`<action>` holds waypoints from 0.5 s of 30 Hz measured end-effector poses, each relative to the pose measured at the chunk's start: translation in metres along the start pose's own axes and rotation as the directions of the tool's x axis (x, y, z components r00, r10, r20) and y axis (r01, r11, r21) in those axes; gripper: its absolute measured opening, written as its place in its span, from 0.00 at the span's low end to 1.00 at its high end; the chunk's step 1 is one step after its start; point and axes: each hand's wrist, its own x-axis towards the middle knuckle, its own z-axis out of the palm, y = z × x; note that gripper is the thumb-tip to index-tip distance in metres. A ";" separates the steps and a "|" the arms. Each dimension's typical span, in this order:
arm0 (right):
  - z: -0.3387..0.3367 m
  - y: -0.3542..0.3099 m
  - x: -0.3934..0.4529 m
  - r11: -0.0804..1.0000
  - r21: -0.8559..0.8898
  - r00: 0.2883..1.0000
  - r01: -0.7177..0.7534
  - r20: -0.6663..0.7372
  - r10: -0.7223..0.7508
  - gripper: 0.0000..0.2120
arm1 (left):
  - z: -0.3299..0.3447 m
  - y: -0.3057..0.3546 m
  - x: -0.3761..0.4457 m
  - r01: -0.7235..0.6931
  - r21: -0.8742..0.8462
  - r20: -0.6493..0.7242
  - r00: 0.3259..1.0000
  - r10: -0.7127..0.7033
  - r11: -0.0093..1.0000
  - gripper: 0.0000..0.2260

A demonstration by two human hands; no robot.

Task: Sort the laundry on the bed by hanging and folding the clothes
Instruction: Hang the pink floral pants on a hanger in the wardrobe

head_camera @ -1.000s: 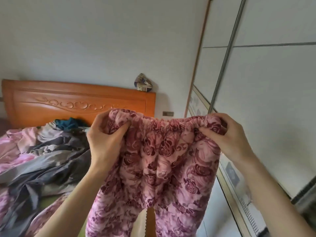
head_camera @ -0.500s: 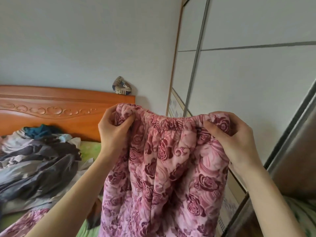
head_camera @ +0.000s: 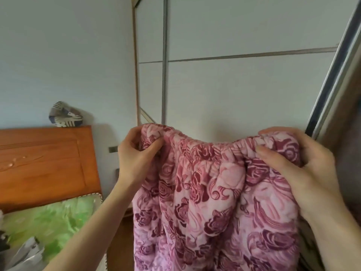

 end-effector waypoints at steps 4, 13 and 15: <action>-0.005 -0.011 -0.001 0.994 -0.106 0.991 0.006 -0.129 -0.020 0.23 | 0.030 -0.013 0.024 -0.016 -0.085 0.140 0.990 0.028 0.996 0.19; -0.016 -0.035 -0.013 0.953 -0.300 0.951 -0.035 -0.304 -0.061 0.19 | 0.079 -0.023 0.047 -0.012 -0.258 0.290 0.953 0.089 0.966 0.18; -0.028 -0.041 -0.018 0.952 -0.300 0.934 -0.058 -0.353 -0.054 0.19 | 0.093 -0.019 0.041 -0.014 -0.284 0.322 0.940 0.109 0.959 0.18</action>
